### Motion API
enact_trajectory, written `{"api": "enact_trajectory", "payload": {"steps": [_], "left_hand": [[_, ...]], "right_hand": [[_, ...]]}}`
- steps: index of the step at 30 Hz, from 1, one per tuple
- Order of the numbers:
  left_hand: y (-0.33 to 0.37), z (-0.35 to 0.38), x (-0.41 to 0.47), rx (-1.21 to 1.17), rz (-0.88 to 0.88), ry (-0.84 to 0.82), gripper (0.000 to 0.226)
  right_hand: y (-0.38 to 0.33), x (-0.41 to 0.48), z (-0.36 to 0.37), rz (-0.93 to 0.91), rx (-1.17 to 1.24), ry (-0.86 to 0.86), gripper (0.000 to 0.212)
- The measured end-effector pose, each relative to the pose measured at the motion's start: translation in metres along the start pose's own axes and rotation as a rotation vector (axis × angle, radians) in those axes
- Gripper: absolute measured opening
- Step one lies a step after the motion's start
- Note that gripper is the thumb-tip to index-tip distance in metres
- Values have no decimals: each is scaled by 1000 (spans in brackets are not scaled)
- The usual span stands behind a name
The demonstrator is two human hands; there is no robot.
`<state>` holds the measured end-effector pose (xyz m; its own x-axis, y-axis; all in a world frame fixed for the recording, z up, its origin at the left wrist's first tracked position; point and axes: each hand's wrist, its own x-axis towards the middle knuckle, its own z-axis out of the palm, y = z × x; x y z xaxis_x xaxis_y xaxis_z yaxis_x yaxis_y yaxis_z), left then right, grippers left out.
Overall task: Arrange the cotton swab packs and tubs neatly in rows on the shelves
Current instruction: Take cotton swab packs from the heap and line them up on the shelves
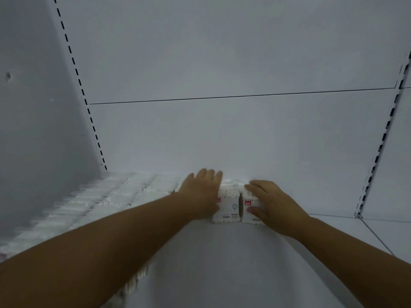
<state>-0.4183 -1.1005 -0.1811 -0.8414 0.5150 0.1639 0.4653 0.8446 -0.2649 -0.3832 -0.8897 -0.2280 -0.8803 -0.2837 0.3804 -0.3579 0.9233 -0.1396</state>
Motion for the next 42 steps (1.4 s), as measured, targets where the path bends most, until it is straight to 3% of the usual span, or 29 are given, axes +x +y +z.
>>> {"api": "enact_trajectory", "payload": {"steps": [4,10,14,17,23,27,34,42], "left_hand": [[4,16,6,77,49,-157,87],[-14,19,7,210,171,-78,82],[-8,8,7,117,131,-94,82],[0,-1,3,72,92,-103,92],[3,-35,4,-42,152,-19,79],[28,-60,20,-115,165,-76,74],[152,-121,39,-194,266,-127,73],[448,-229,60,-279,578,-74,76]], "right_hand": [[0,0,-2,-8,-1,-9,58],[-2,6,1,-24,-74,-26,54],[-9,7,-4,28,-198,-117,67],[-12,2,-9,3,-235,-65,78],[11,-21,-57,2,-284,-107,76],[40,-58,-98,99,-398,-153,65],[99,-184,-177,331,-399,-228,63],[210,-424,-316,720,-493,-205,68]]}}
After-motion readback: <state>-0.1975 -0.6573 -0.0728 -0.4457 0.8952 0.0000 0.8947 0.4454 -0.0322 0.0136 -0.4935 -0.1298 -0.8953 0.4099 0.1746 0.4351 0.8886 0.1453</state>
